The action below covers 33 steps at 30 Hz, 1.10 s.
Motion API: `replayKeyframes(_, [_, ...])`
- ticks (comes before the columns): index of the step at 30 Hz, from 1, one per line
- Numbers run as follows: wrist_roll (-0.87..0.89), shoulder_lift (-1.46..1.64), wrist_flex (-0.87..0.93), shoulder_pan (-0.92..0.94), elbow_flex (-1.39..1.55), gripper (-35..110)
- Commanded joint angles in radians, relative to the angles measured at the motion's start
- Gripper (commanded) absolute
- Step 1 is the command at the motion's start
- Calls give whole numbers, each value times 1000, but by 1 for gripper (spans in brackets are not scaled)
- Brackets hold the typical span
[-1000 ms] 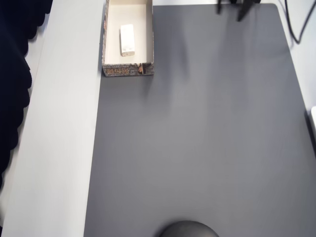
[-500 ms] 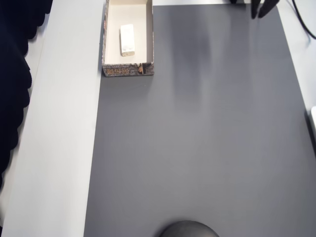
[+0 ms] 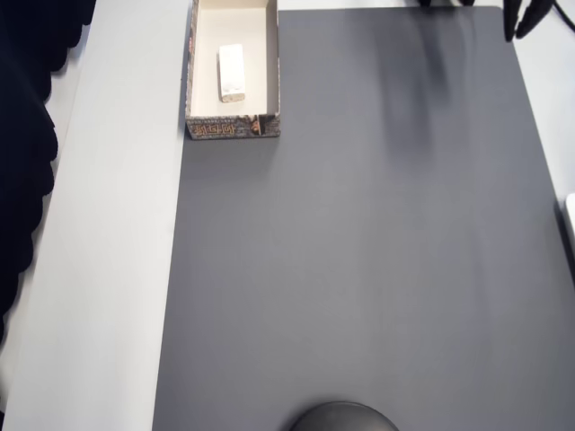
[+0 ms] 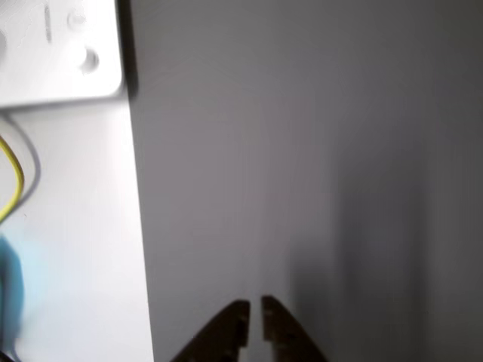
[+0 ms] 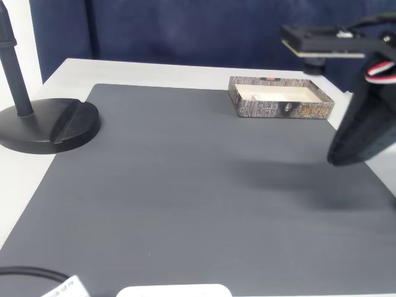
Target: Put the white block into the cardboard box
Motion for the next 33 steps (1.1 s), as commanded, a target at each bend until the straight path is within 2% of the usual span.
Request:
replayKeyframes(1, [6,140,-21,11,104,-2])
replayKeyframes(14, [110,565,-57,114,445,-2])
replayKeyframes(33, [155,827,-169,115,664,-2])
